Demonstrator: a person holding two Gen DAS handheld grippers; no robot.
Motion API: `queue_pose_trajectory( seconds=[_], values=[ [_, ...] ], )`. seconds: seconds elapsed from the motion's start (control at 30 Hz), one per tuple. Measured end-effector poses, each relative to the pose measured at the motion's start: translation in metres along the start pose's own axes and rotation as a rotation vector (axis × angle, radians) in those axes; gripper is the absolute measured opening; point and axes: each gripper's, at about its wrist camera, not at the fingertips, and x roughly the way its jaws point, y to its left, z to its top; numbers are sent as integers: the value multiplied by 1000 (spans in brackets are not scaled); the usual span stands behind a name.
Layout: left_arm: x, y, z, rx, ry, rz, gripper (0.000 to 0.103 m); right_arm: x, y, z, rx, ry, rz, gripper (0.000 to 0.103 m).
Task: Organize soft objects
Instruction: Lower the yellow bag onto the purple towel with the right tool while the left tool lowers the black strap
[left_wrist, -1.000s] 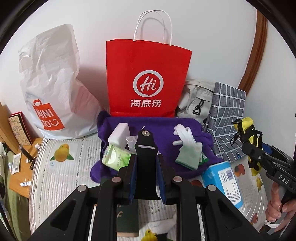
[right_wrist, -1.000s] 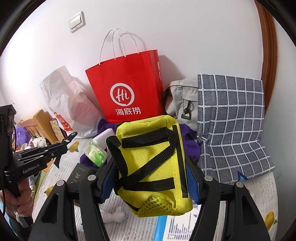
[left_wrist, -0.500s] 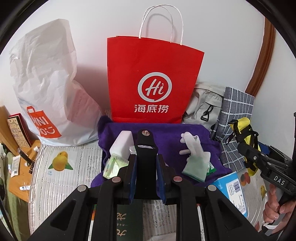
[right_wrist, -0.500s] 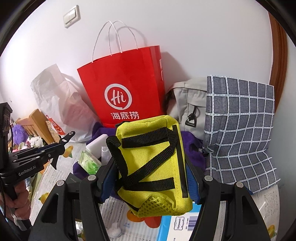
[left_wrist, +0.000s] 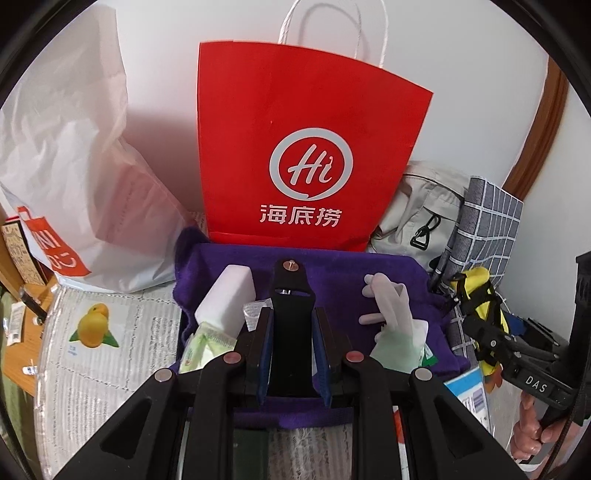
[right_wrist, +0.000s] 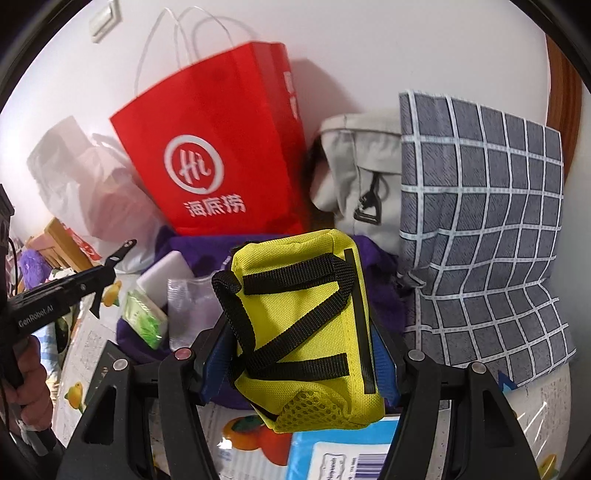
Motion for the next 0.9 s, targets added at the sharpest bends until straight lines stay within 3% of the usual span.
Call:
queue_pose_trajectory(
  seconds=[0.4,0.9],
  values=[
    [46,4,-3,-1,60,8,20,39,-9,-3,-22,78,-4,65],
    [76,10,-6,-19,111,-17,20,77,-9,-14,-4,158,12,65]
  ],
)
